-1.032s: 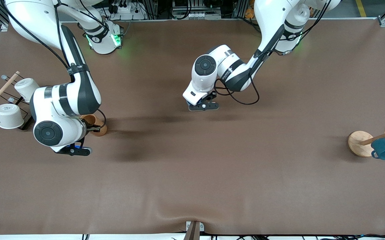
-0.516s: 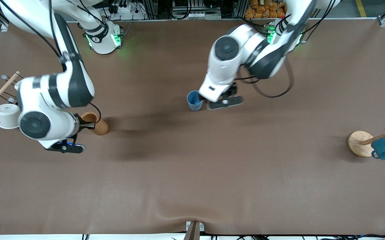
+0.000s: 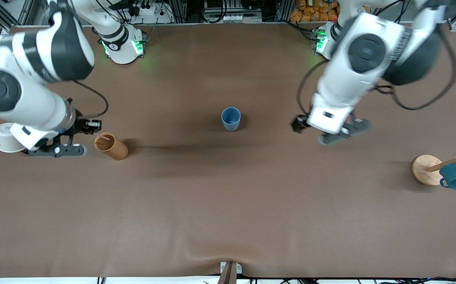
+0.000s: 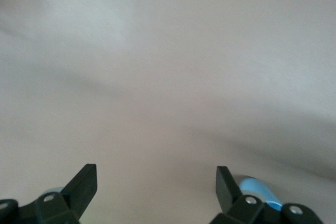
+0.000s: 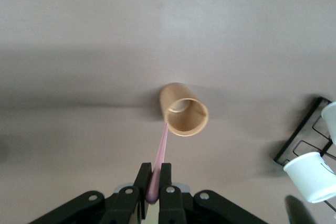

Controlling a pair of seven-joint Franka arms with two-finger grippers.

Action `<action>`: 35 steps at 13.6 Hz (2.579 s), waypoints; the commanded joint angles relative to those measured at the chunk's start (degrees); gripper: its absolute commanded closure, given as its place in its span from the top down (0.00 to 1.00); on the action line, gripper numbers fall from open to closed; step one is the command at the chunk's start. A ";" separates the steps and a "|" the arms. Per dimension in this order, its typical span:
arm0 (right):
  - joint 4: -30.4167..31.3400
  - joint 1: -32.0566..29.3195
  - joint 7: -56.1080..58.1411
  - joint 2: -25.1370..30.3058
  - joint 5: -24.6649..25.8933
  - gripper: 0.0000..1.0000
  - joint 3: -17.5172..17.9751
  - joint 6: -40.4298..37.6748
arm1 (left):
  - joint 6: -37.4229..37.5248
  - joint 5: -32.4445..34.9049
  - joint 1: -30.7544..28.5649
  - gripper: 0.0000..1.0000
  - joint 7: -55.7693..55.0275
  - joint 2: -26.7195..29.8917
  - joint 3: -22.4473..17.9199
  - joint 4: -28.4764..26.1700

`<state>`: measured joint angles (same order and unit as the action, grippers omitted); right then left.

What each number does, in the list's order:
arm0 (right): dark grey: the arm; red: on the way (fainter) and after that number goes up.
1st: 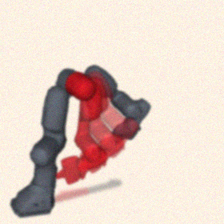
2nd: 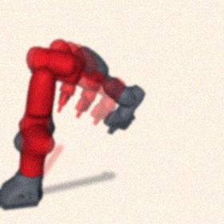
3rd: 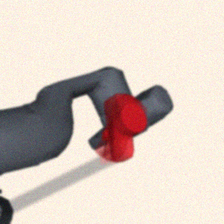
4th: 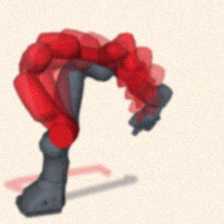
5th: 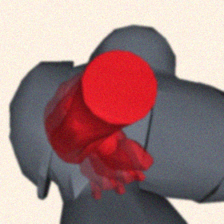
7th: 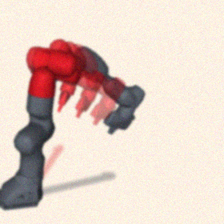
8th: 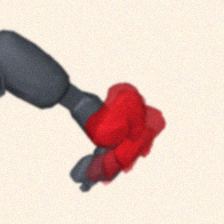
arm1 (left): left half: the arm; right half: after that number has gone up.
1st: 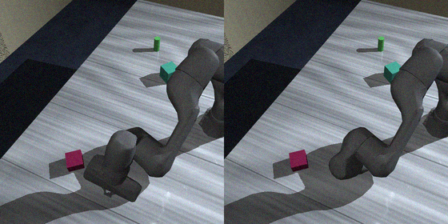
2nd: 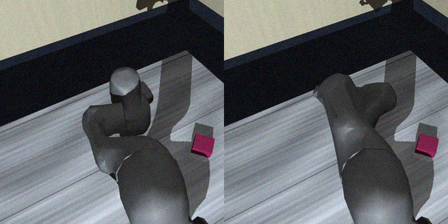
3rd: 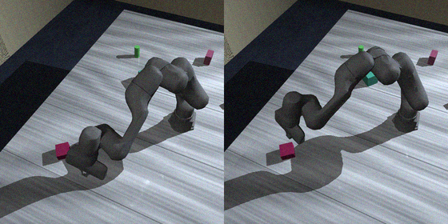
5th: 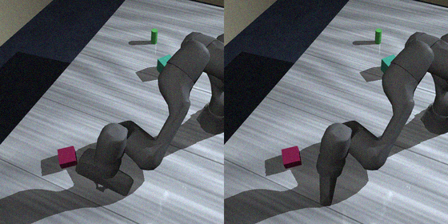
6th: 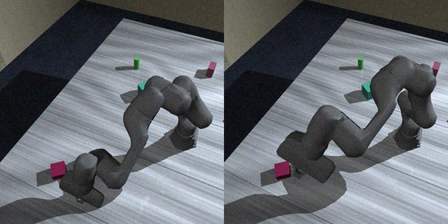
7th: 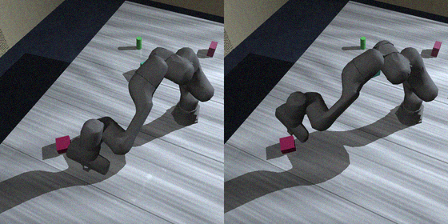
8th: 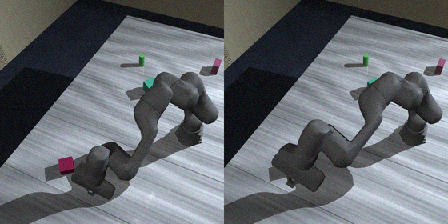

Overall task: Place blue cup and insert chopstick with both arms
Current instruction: 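Set down the blue cup, open the left gripper while the right gripper lifts the chopstick, then move the chopstick with the right gripper above the blue cup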

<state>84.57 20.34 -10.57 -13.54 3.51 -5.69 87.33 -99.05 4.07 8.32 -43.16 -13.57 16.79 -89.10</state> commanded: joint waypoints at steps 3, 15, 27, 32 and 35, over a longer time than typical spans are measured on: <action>-3.35 8.74 -0.51 0.88 0.09 0.00 0.41 1.87 | 1.93 1.20 -11.37 1.00 18.43 2.74 0.79 0.51; -2.22 30.64 -30.28 0.01 -4.10 0.00 0.68 12.41 | 9.47 -0.21 -10.56 1.00 32.70 13.03 -4.97 0.33; -1.86 33.54 -36.37 -6.76 -9.31 0.00 0.94 18.40 | 12.12 -2.76 -3.22 1.00 32.62 13.66 -12.49 -0.64; -1.86 33.54 -36.37 -7.73 -9.31 0.00 1.29 18.40 | 12.12 -2.84 -3.49 1.00 32.70 13.66 -12.66 -0.64; -1.86 33.54 -36.37 -8.52 -9.31 0.00 1.47 18.32 | 12.12 -2.84 -3.57 1.00 32.70 13.66 -12.66 -0.73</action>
<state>82.77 53.57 -46.09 -21.66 -4.66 -4.25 105.42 -87.24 2.22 4.98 -11.23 -0.39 4.26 -89.54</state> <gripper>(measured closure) 0.894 0.000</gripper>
